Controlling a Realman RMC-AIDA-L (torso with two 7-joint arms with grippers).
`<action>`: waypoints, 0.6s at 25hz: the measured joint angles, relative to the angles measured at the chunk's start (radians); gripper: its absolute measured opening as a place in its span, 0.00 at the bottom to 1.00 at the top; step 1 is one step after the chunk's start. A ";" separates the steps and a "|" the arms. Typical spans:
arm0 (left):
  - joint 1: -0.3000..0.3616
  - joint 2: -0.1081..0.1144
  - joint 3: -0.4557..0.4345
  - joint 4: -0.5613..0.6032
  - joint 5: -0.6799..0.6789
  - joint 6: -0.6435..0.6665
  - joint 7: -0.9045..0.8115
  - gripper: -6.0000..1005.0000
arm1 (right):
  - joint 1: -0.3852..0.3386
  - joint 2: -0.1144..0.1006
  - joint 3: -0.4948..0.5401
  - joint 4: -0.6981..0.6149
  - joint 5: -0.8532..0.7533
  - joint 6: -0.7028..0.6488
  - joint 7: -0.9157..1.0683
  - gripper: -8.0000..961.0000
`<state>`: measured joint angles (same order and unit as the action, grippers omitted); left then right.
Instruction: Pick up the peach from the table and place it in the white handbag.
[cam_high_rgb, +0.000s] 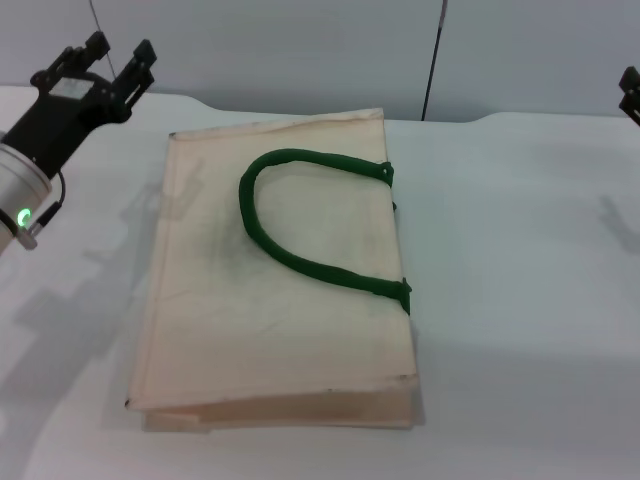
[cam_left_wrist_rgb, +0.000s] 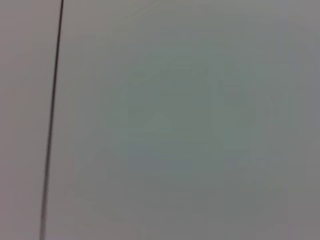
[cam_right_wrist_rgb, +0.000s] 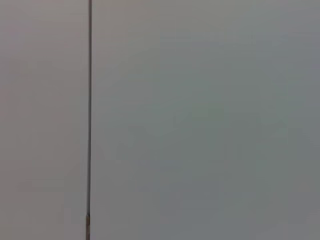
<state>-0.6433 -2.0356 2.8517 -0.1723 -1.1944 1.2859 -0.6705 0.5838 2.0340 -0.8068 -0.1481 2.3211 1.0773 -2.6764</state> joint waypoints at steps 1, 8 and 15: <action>0.007 0.000 0.000 0.021 -0.019 -0.008 0.045 0.65 | 0.000 0.000 0.000 0.002 0.001 0.001 -0.001 0.90; 0.051 -0.003 -0.002 0.168 -0.191 -0.065 0.378 0.65 | 0.002 0.000 0.001 0.008 0.005 0.002 -0.003 0.90; 0.066 -0.002 -0.002 0.218 -0.238 -0.076 0.476 0.65 | 0.000 0.000 0.010 0.016 0.006 0.003 -0.004 0.90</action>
<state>-0.5774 -2.0377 2.8501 0.0453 -1.4323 1.2096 -0.1945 0.5841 2.0340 -0.7964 -0.1325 2.3273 1.0799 -2.6801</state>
